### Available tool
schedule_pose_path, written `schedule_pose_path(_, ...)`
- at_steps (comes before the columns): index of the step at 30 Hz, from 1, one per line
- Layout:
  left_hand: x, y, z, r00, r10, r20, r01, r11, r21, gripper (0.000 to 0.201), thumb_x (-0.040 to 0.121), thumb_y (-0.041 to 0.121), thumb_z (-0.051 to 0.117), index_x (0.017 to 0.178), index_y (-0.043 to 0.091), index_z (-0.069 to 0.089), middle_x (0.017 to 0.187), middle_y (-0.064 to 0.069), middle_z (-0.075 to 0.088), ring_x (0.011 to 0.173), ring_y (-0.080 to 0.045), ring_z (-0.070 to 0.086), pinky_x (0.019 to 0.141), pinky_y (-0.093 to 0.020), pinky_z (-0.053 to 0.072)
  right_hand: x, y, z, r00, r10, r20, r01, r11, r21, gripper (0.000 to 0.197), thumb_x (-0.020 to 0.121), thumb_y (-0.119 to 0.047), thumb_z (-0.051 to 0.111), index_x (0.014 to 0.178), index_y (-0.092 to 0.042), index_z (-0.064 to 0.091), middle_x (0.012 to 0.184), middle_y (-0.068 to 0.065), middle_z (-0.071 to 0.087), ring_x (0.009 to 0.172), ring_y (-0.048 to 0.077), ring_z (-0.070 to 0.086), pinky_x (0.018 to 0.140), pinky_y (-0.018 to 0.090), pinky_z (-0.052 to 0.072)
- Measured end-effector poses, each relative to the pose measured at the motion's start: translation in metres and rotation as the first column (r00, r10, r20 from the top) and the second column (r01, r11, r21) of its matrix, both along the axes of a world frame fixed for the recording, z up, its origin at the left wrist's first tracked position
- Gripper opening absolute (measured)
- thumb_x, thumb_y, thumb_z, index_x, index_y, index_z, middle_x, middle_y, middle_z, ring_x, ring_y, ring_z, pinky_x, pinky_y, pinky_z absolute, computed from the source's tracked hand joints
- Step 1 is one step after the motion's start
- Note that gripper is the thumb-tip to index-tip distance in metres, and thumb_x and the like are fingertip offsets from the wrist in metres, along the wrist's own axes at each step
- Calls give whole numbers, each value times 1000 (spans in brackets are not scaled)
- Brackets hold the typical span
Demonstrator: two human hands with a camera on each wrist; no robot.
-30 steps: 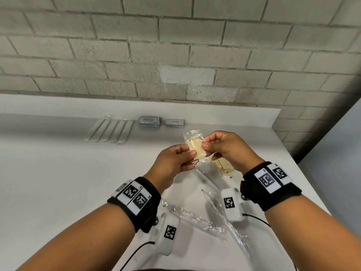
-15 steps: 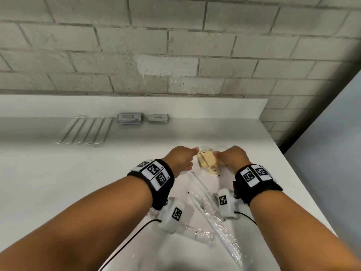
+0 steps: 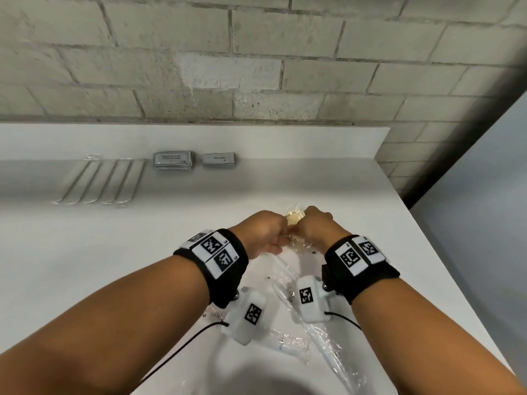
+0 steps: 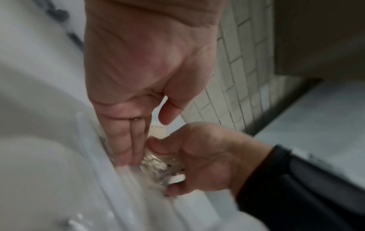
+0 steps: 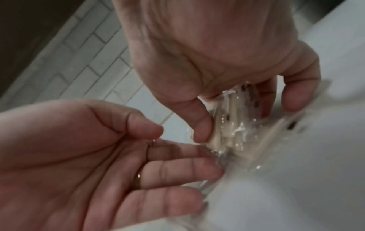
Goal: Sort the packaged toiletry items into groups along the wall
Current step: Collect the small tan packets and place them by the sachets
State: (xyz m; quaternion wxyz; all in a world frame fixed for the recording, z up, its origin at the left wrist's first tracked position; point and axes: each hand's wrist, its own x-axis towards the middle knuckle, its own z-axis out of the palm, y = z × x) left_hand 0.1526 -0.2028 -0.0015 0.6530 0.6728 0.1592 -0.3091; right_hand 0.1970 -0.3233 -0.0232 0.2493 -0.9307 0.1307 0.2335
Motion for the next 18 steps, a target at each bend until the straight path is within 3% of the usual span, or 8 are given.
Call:
schedule_pose_path(3, 1, 11, 0, 997, -65, 35, 61, 993, 103, 14, 93, 1, 44, 86, 11, 51, 99, -17, 56, 82, -25, 55, 65, -27, 44, -7, 7, -7, 997, 41, 68, -36, 996, -77, 61, 78, -37, 69, 130, -23, 41, 129, 13, 39, 123, 33, 39, 96, 42, 46)
schedule_pose_path(5, 1, 16, -1, 997, -67, 42, 61, 988, 140, 17, 95, 4, 46, 81, 13, 50, 106, -19, 64, 83, -23, 62, 70, -29, 50, -9, 11, -11, 996, 30, 82, -25, 998, -58, 62, 79, -35, 70, 132, -24, 39, 130, 13, 37, 125, 33, 39, 98, 43, 45)
schedule_pose_path(8, -1, 19, -2, 998, -45, 49, 38, 990, 133, 12, 95, 8, 46, 93, 5, 58, 116, -21, 66, 97, -26, 65, 83, -35, 53, -10, 16, -9, 997, 13, 80, -10, 999, -33, 68, 73, -33, 75, 131, -19, 41, 129, 11, 43, 123, 32, 43, 96, 45, 48)
schedule_pose_path(10, -1, 19, -4, 999, -20, 38, 16, 994, 106, 22, 94, 8, 43, 106, -1, 59, 116, -19, 67, 102, -27, 65, 84, -36, 54, -10, 17, -6, 997, 26, 70, -22, 998, -51, 69, 70, -31, 77, 129, -16, 42, 129, 11, 46, 121, 32, 47, 93, 43, 51)
schedule_pose_path(12, -2, 20, -4, 1000, -20, 18, 19, 998, 67, 22, 93, 7, 41, 102, 0, 59, 110, -16, 67, 105, -28, 64, 87, -36, 53, -11, 17, -2, 997, 68, 46, -66, 996, -57, 70, 73, -26, 75, 132, -14, 39, 132, 12, 41, 122, 33, 46, 90, 38, 49)
schedule_pose_path(14, -2, 21, -6, 1000, -23, -14, 23, 1000, 17, 20, 93, 6, 40, 97, 4, 59, 101, -12, 66, 102, -26, 63, 87, -35, 51, -11, 16, -2, 993, 114, 35, -113, 993, -21, 67, 79, -17, 69, 136, -14, 34, 135, 13, 31, 116, 33, 48, 80, 35, 46)
schedule_pose_path(16, -4, 23, -6, 999, -31, -31, 30, 999, -18, 19, 93, 5, 42, 102, 4, 59, 98, -9, 65, 99, -24, 62, 84, -33, 51, -15, 15, -2, 989, 130, 63, -134, 990, 52, 63, 84, -10, 63, 138, -18, 33, 135, 13, 24, 99, 30, 52, 73, 32, 45)
schedule_pose_path(18, -4, 25, -5, 998, -57, -16, 57, 998, -1, 19, 92, 5, 47, 107, 3, 59, 98, -11, 66, 94, -24, 64, 81, -34, 53, -20, 14, 0, 969, 194, 151, -206, 976, 72, 55, 85, -12, 63, 133, -23, 39, 130, 10, 30, 84, 23, 53, 70, 31, 47)
